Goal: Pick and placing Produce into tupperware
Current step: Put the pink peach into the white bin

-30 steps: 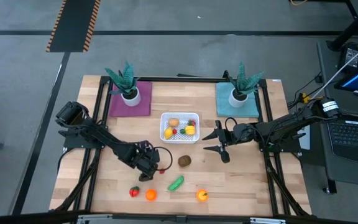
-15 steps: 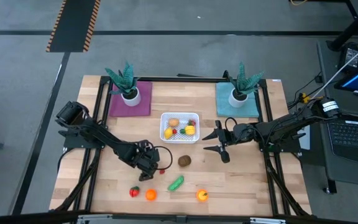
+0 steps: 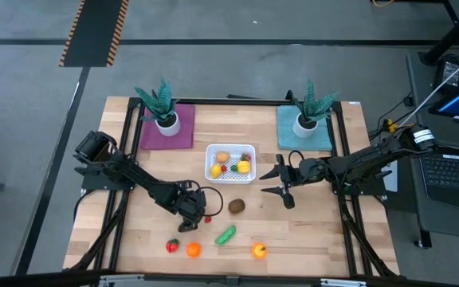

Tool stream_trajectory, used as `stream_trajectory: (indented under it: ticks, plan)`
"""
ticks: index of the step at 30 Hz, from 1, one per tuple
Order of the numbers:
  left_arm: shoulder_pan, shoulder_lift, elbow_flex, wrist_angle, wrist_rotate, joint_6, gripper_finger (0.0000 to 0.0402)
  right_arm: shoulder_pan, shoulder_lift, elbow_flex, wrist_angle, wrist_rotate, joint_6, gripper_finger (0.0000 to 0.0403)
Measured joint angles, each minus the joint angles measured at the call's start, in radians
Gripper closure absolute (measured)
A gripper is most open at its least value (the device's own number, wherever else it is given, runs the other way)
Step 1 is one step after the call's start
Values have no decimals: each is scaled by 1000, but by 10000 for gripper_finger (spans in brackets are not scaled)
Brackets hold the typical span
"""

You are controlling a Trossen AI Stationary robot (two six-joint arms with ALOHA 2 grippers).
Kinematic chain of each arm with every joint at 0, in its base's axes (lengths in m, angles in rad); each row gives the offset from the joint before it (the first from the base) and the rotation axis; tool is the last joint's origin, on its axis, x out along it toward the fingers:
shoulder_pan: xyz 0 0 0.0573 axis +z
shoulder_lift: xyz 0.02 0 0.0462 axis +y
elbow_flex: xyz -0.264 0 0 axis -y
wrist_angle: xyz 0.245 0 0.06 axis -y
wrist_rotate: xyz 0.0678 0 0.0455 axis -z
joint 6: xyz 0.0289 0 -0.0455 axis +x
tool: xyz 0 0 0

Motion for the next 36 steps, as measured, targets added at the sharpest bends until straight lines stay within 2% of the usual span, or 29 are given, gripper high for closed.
stream_trajectory:
  ticks: [15, 22, 30, 36]
  plan:
    - [1, -22, -6, -5, 14, 0, 293, 0, 0, 0, -1, 0, 0, 203]
    - [1, -77, -7, -21, 18, 1, 288, 0, 0, 0, -2, 0, 0, 203]
    - [2, -177, -5, -68, 15, 9, 303, 0, 0, 0, -4, 0, -1, 203]
    - [3, -262, -4, -81, -15, 70, 295, 0, 0, 0, 0, 0, -2, 203]
